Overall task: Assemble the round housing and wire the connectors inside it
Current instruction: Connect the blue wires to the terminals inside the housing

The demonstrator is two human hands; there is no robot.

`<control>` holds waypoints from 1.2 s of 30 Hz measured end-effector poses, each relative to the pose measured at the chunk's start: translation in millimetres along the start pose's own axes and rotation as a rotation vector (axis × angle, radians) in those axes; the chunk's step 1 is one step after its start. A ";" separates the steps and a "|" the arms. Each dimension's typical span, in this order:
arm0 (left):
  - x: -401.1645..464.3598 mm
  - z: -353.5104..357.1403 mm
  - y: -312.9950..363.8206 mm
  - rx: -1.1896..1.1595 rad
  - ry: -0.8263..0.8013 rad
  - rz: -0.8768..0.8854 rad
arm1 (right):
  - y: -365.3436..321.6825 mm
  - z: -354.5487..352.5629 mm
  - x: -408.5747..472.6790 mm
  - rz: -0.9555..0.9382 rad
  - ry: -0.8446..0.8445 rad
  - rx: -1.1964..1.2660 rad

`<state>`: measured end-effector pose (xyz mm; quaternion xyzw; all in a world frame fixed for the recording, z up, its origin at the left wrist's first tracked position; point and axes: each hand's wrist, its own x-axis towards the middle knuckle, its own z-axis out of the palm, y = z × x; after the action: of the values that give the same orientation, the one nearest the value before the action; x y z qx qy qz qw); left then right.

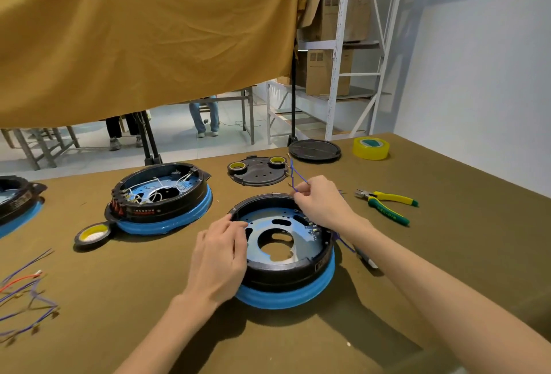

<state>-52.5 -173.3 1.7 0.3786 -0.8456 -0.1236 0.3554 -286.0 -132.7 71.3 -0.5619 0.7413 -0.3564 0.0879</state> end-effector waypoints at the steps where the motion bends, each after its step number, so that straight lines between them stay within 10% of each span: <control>1: -4.8 2.8 11.6 0.088 0.022 -0.029 | 4.1 0.0 -2.8 0.029 0.013 -0.043; 5: -11.2 6.6 45.1 0.286 0.055 -0.058 | 13.3 1.1 -14.4 0.061 0.097 -0.146; 13: 44.6 -14.7 26.8 -0.587 -0.037 -0.302 | 3.8 -0.5 -32.1 -0.009 0.086 -0.248; 22: 60.5 -20.8 32.6 -0.780 -0.220 -0.375 | -6.1 -6.0 -44.4 -0.067 0.097 -0.153; 36: 54.6 -15.5 35.9 -0.840 -0.197 -0.312 | -2.5 -13.5 -47.6 0.091 -0.124 0.652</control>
<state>-86.7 -187.7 57.7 0.3109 -0.6848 -0.5432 0.3733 -274.5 -84.4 69.9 -0.4912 0.6056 -0.5357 0.3239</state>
